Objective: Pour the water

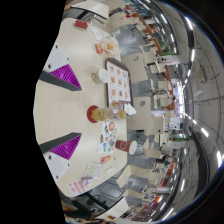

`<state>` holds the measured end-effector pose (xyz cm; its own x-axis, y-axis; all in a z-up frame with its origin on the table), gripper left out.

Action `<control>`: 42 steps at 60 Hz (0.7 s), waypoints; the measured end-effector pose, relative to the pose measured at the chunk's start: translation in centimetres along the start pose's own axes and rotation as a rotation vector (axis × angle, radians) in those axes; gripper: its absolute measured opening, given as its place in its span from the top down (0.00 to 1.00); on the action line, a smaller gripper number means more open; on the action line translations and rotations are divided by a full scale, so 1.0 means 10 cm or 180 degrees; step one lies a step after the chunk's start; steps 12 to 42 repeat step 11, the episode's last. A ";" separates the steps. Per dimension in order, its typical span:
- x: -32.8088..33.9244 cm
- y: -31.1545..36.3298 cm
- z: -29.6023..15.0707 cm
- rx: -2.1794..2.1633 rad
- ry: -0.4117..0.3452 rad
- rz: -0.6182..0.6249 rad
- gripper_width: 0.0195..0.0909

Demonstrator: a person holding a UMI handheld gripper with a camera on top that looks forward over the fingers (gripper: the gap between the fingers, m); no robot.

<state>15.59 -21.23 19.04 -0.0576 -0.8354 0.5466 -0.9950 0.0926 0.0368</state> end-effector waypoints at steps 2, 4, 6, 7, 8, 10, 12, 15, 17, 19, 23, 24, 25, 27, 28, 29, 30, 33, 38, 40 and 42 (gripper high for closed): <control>-0.01 0.01 -0.02 0.0028 -0.0017 -0.0006 0.07; -0.01 0.00 -0.05 0.0065 -0.0052 0.0016 0.08; -0.01 0.01 -0.07 0.0086 -0.0067 0.0018 0.08; -0.01 0.01 -0.08 0.0100 -0.0075 0.0021 0.08; -0.02 0.01 -0.09 0.0115 -0.0080 0.0026 0.08; -0.02 0.01 -0.09 0.0138 -0.0075 0.0032 0.08; -0.02 0.01 -0.09 0.0140 -0.0067 0.0025 0.08; -0.02 0.01 -0.09 0.0140 -0.0067 0.0025 0.08; -0.02 0.01 -0.09 0.0140 -0.0067 0.0025 0.08; -0.02 0.01 -0.09 0.0140 -0.0067 0.0025 0.08; -0.02 0.01 -0.09 0.0140 -0.0067 0.0025 0.08; -0.02 0.01 -0.09 0.0140 -0.0067 0.0025 0.08; -0.02 0.01 -0.09 0.0140 -0.0067 0.0025 0.08; -0.02 0.01 -0.09 0.0140 -0.0067 0.0025 0.08; -0.02 0.01 -0.09 0.0140 -0.0067 0.0025 0.08; -0.02 0.01 -0.09 0.0140 -0.0067 0.0025 0.08; -0.02 0.01 -0.09 0.0140 -0.0067 0.0025 0.08; -0.02 0.01 -0.09 0.0140 -0.0067 0.0025 0.08; -0.02 0.01 -0.09 0.0140 -0.0067 0.0025 0.08; -0.02 0.01 -0.09 0.0140 -0.0067 0.0025 0.08; -0.02 0.01 -0.09 0.0140 -0.0067 0.0025 0.08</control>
Point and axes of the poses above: the point between the fingertips, and its own axes, seen from behind it with the camera up: y to the left, z down, x backward, against the way the camera looks, the point moved 6 cm from there along x, backward, against the way the camera looks, and after that the axes turned 8 degrees about -y, right-handed, at the moved point
